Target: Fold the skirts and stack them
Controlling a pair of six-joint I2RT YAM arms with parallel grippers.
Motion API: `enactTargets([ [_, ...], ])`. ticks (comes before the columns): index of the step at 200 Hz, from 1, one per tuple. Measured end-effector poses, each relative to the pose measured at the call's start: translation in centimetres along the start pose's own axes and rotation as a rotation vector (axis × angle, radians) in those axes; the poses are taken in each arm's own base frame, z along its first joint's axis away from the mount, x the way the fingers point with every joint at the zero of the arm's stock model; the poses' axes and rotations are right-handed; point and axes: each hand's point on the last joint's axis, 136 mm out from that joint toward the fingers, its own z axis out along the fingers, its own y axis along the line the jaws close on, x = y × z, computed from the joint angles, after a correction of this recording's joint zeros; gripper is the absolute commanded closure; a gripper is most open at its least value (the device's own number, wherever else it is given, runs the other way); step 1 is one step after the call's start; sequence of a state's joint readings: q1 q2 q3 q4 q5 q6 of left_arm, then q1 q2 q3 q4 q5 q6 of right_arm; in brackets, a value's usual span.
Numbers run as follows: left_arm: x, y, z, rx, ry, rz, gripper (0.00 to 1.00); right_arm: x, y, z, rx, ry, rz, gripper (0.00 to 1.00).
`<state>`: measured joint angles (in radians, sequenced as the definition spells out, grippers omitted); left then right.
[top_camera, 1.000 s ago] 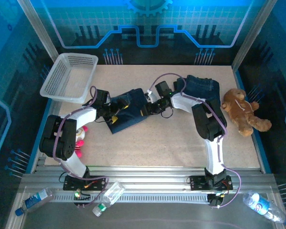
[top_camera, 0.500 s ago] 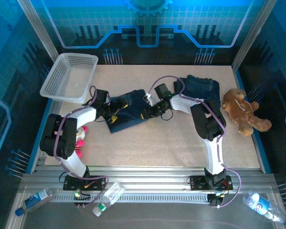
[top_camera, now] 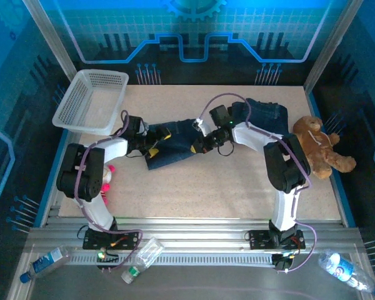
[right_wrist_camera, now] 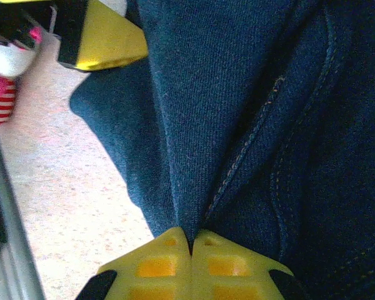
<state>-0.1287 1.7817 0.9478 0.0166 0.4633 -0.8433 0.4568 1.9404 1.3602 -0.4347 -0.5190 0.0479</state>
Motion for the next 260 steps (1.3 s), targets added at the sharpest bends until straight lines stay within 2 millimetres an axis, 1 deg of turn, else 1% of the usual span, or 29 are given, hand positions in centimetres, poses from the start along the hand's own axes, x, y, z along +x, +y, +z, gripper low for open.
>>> enactTargets([
  [15, 0.0, -0.3, 0.2, 0.014, 0.009, 0.017, 0.01, 0.7, -1.4, 0.6, 0.066, 0.037, 0.012, 1.0],
  [35, 0.0, -0.5, 0.3, 0.026, 0.019, 0.038, 0.01, 1.9, -3.3, 2.1, 0.182, 0.115, 0.004, 1.0],
  [52, 0.1, -0.7, 0.3, 0.03, 0.028, 0.047, 0.01, 2.7, -3.4, 3.1, 0.248, 0.164, -0.03, 1.0],
  [65, 0.2, -0.8, 0.3, 0.03, 0.034, 0.059, 0.01, 2.8, -3.2, 3.1, 0.272, 0.173, -0.045, 1.0],
  [79, 0.3, -0.8, 0.2, 0.03, 0.04, 0.064, 0.01, 2.5, -3.4, 2.4, 0.313, 0.162, -0.051, 1.0],
  [84, 0.3, -0.8, 0.1, 0.027, 0.043, 0.066, 0.01, 2.3, -3.6, 2.1, 0.347, 0.155, -0.056, 0.97],
  [89, 0.5, -0.7, 0.0, 0.021, 0.047, 0.068, 0.01, 2.1, -3.7, 1.7, 0.378, 0.151, -0.065, 0.92],
  [102, 0.8, -0.4, -0.1, 0.001, 0.063, 0.066, 0.01, 1.6, -3.8, 0.5, 0.454, 0.137, -0.092, 0.73],
  [107, 0.9, -0.3, -0.2, -0.007, 0.069, 0.064, 0.01, 1.4, -3.6, 0.1, 0.472, 0.136, -0.104, 0.67],
  [120, 1.0, -0.2, -0.4, -0.025, 0.077, 0.066, 0.01, 1.4, -3.2, -1.1, 0.496, 0.133, -0.102, 0.53],
  [122, 0.9, -0.2, -0.4, -0.027, 0.077, 0.064, 0.01, 1.4, -3.2, -1.2, 0.497, 0.134, -0.107, 0.53],
  [125, 1.0, -0.3, -0.6, -0.03, 0.077, 0.065, 0.01, 1.3, -3.1, -1.4, 0.5, 0.124, -0.085, 0.48],
  [129, 1.0, -0.2, -0.7, -0.034, 0.077, 0.062, 0.01, 1.1, -3.0, -1.8, 0.497, 0.118, -0.084, 0.46],
  [130, 1.0, -0.2, -0.7, -0.035, 0.078, 0.062, 0.01, 1.1, -3.0, -1.9, 0.497, 0.115, -0.079, 0.43],
  [131, 1.0, -0.3, -0.8, -0.036, 0.078, 0.061, 0.01, 1.1, -3.0, -1.9, 0.496, 0.112, -0.075, 0.36],
  [134, 1.1, -0.3, -0.9, -0.038, 0.078, 0.061, 0.01, 0.9, -2.9, -2.2, 0.489, 0.101, -0.057, 0.09],
  [135, 1.1, -0.3, -1.0, -0.039, 0.078, 0.06, 0.01, 0.9, -2.9, -2.2, 0.487, 0.099, -0.057, 0.04],
  [136, 1.1, -0.3, -1.0, -0.04, 0.079, 0.06, 0.01, 0.8, -2.9, -2.3, 0.483, 0.097, -0.056, 0.02],
  [138, 1.2, -0.4, -1.2, -0.04, 0.078, 0.059, 0.01, 0.7, -2.8, -2.4, 0.469, 0.086, -0.026, 0.0],
  [148, 1.3, -0.7, -1.8, -0.042, 0.074, 0.06, 0.01, 0.1, -2.5, -2.9, 0.399, 0.041, 0.046, 0.0],
  [157, 1.4, -1.4, -2.5, -0.029, 0.066, 0.065, 0.01, -0.6, -2.8, -3.4, 0.331, -0.002, 0.131, 0.0],
  [175, 1.2, -3.8, -3.3, 0.032, 0.063, 0.074, 0.01, -1.8, -4.5, -4.0, 0.215, -0.065, 0.286, 0.0],
  [191, 0.7, -6.0, -3.3, 0.085, 0.065, 0.087, 0.01, -2.2, -5.9, -3.1, 0.171, -0.055, 0.364, 0.0],
  [210, -0.3, -8.5, -2.4, 0.139, 0.073, 0.099, 0.01, -2.7, -6.7, -1.3, 0.147, -0.024, 0.407, 0.0],
  [229, -1.6, -9.9, -0.8, 0.166, 0.073, 0.103, 0.01, -2.9, -7.2, 0.1, 0.13, 0.002, 0.446, 0.0],
  [243, -2.7, -10.1, 0.3, 0.164, 0.07, 0.098, 0.01, -2.9, -7.7, 0.7, 0.134, 0.013, 0.465, 0.0],
  [260, -3.7, -9.4, 1.9, 0.135, 0.062, 0.085, 0.01, -3.2, -8.2, 1.0, 0.147, 0.018, 0.477, 0.0],
])
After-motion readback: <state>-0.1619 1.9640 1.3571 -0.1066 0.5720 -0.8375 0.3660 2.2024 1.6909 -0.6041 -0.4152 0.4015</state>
